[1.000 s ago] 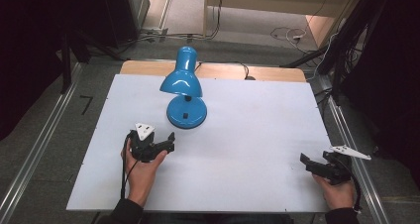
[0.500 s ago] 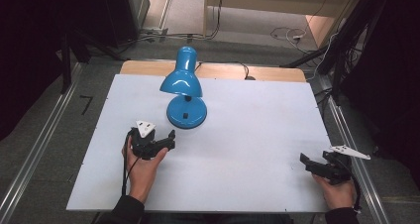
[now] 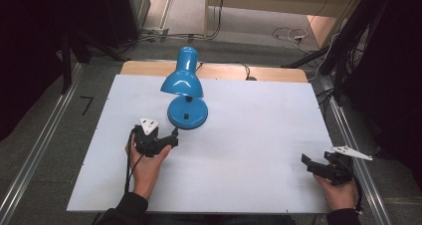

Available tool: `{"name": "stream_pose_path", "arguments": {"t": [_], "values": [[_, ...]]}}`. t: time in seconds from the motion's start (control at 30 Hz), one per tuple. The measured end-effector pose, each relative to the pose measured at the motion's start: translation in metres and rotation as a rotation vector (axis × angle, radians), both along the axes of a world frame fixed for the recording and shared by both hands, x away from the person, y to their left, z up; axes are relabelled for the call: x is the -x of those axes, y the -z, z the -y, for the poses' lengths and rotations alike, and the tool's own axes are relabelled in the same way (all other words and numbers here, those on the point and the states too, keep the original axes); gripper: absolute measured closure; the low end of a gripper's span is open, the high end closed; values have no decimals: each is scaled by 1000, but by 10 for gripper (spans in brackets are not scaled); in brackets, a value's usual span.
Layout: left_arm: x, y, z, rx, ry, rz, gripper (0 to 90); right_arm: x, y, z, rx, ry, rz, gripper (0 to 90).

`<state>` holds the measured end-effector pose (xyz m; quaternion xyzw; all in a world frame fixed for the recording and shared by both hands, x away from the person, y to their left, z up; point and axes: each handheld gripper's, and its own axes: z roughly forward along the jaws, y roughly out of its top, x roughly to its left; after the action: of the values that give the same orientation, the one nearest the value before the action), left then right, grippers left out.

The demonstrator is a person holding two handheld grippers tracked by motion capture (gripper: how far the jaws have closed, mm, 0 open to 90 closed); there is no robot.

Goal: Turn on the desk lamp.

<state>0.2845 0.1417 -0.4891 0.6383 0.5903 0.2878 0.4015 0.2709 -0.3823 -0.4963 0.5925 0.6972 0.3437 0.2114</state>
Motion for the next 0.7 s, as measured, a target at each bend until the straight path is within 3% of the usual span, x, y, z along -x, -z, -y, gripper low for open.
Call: {"name": "stream_pose_path", "arguments": {"t": [0.7], "values": [[-12,-3,6,8,-16,8,175,0,0,0,4,-2,0,73]]}}
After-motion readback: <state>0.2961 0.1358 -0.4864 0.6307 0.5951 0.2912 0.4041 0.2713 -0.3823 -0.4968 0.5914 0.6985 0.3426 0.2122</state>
